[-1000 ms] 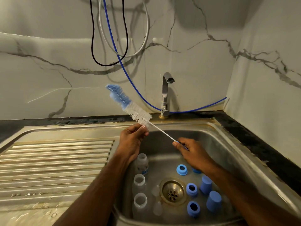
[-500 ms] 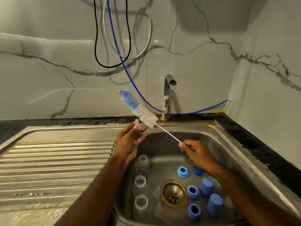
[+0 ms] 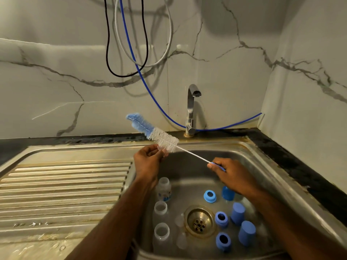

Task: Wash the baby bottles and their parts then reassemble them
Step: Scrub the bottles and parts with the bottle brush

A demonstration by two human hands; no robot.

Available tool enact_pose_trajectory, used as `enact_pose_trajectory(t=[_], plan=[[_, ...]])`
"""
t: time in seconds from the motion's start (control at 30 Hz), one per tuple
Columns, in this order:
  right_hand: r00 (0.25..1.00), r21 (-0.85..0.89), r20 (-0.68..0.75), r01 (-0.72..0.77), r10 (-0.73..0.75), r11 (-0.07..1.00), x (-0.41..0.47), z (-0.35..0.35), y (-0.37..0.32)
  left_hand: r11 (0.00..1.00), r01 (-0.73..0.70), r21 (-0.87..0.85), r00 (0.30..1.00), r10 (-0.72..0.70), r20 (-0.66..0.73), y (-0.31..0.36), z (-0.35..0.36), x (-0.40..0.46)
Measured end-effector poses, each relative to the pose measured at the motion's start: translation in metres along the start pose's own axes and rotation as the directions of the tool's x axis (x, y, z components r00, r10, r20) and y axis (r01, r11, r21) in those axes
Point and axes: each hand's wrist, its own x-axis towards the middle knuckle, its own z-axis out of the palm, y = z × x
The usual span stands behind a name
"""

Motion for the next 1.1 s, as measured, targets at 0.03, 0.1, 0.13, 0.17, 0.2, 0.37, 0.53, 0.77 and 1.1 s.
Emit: enact_pose_trajectory(t=[0.03, 0.1, 0.13, 0.17, 0.2, 0.37, 0.53, 0.77, 1.1], plan=[[1.000, -0.003, 0.007, 0.009, -0.009, 1.000, 0.001, -0.001, 0.002, 1.000, 0.005, -0.009, 1.000, -0.005, -0.008, 0.000, -0.001, 0.000], [1.000, 0.000, 0.023, 0.019, -0.019, 1.000, 0.003, -0.004, 0.003, 1.000, 0.013, -0.027, 0.999, -0.014, -0.033, 0.001, -0.003, 0.002], [0.999, 0.007, 0.033, 0.015, -0.015, 1.000, 0.003, -0.006, 0.005, 0.999, 0.016, -0.047, 0.999, -0.018, -0.045, 0.002, -0.005, 0.003], [0.999, 0.020, 0.046, 0.006, -0.007, 1.000, 0.003, -0.009, 0.007, 0.996, 0.021, -0.082, 0.998, -0.026, -0.054, 0.003, -0.008, 0.006], [0.998, 0.031, 0.060, -0.004, 0.003, 1.000, 0.002, -0.012, 0.009, 0.992, 0.033, -0.122, 0.998, -0.039, -0.055, 0.003, -0.012, 0.009], [0.993, 0.023, 0.113, -0.024, 0.022, 0.999, 0.000, 0.000, -0.001, 0.994, 0.108, 0.014, 0.980, -0.109, 0.165, -0.006, -0.007, 0.004], [0.999, 0.023, 0.039, -0.007, 0.006, 1.000, 0.002, 0.007, -0.010, 0.971, 0.164, -0.176, 0.978, -0.136, 0.159, -0.004, 0.002, 0.001], [0.994, 0.037, 0.103, -0.045, 0.041, 0.998, 0.000, -0.001, -0.002, 0.955, 0.167, -0.245, 0.986, -0.156, 0.067, 0.001, -0.014, 0.006], [0.968, 0.257, 0.221, -0.178, 0.122, 0.950, -0.005, -0.001, -0.010, 0.867, 0.125, -0.482, 0.980, -0.183, -0.074, 0.009, -0.016, 0.011]])
